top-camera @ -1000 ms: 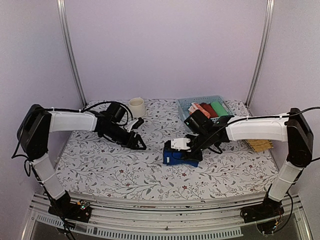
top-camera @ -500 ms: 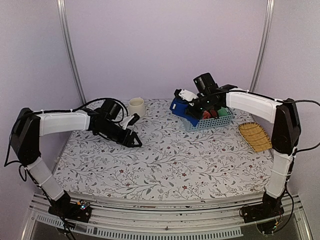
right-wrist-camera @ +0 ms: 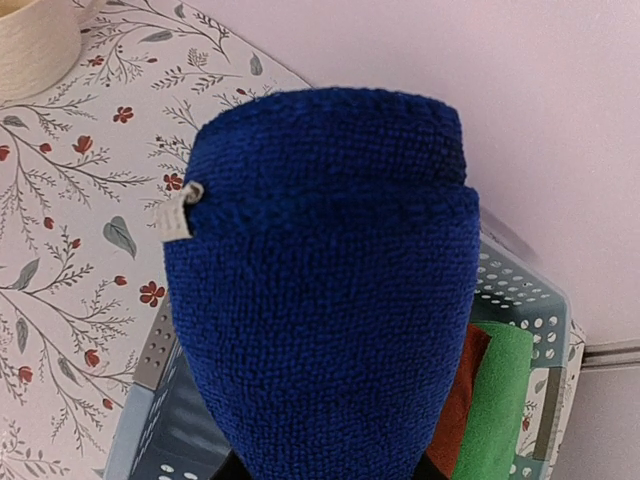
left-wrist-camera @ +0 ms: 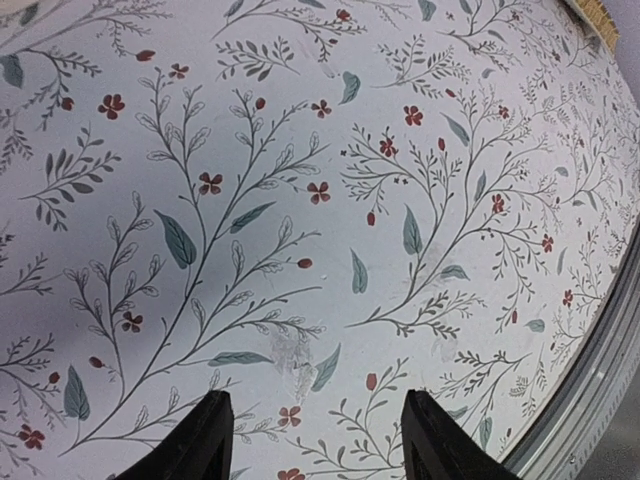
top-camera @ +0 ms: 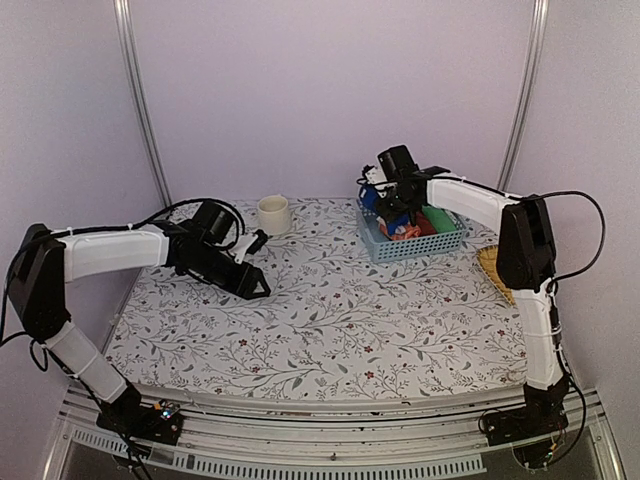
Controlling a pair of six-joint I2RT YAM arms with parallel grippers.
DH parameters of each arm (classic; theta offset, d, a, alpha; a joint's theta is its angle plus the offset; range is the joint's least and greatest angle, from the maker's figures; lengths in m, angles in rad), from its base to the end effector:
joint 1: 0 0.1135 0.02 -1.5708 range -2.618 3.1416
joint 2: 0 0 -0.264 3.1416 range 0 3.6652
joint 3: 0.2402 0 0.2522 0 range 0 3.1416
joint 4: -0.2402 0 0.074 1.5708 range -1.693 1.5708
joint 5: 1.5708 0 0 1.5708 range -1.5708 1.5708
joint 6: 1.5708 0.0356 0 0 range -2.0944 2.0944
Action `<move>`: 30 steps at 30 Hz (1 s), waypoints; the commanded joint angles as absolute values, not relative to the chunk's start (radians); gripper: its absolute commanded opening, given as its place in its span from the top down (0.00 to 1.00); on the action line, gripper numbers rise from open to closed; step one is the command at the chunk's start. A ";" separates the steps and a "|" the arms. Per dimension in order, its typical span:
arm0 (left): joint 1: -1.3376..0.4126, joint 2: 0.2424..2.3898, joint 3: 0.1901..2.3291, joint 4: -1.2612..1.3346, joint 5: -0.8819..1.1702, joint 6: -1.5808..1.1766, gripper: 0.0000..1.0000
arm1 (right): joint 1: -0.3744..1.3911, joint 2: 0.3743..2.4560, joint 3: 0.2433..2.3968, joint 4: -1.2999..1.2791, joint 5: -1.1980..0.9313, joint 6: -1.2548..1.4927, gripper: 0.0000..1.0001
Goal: Roll the towels
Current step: Place the towel in the bin.
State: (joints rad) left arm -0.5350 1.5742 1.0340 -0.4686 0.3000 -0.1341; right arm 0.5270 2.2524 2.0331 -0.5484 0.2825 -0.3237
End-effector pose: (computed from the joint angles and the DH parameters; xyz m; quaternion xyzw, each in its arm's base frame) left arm 0.2694 -0.1719 0.2116 0.2298 0.9227 -0.2257 0.2119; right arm 0.4513 0.2511 0.2486 -0.3259 0.8528 -0.0897 0.3981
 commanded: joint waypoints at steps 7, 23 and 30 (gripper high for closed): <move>-0.521 1.576 1.001 -0.448 0.284 -0.114 0.41 | 0.522 2.367 2.116 -0.586 0.421 -0.197 0.98; -0.519 1.578 0.993 -0.443 0.288 -0.114 0.41 | 0.520 2.456 2.173 -0.665 0.291 -0.086 0.97; -0.518 1.586 0.992 -0.442 0.292 -0.115 0.41 | 0.519 2.482 2.198 -0.680 0.241 -0.051 0.89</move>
